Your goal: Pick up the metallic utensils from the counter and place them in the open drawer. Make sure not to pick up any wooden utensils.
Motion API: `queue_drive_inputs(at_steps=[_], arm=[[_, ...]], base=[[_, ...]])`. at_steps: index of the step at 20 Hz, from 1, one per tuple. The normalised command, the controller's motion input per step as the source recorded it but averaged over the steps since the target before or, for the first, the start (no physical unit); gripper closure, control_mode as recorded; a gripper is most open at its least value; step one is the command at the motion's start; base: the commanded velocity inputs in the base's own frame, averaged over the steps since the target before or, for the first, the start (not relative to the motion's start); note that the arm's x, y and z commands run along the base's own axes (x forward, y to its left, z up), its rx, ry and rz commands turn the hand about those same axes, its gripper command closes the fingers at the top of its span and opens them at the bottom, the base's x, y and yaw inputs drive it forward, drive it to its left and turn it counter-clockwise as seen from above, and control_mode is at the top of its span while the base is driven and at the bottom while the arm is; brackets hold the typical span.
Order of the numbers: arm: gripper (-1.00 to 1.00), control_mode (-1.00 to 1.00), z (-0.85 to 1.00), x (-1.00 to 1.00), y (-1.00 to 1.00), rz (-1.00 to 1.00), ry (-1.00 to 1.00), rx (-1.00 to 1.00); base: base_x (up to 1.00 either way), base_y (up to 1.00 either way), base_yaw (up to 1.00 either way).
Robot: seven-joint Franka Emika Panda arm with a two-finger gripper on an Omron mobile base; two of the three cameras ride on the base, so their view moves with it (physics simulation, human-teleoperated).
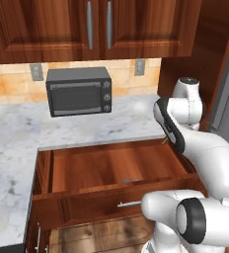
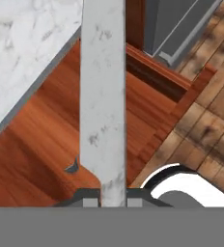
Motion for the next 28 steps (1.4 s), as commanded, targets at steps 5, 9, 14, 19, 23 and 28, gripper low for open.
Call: queue_drive_inputs(at_steps=[5, 9, 14, 19, 23, 28], arm=[[1.00, -1.00, -0.76, 0.06, 0.03, -0.15, 0.40, 0.12], [1.00, -1.00, -0.62, 0.15, 0.00, -0.15, 0.15, 0.23], [1.00, -1.00, -0.63, 0.46, 0.10, -0.10, 0.07, 0.11], [1.00, -1.00, -0.41, 0.45, 0.21, -0.06, 0.01, 0.00], [1.00, -1.00, -0.50, 0.15, 0.16, -0.03, -0.01, 0.00], [1.00, -1.00, -0.61, 0.02, 0.12, -0.07, -0.17, 0.00]], base=[[0.00, 0.00, 0.00], [0.00, 0.00, 0.00], [0.00, 0.00, 0.00], [0.00, 0.00, 0.00], [0.00, 0.00, 0.00], [0.00, 0.00, 0.00]])
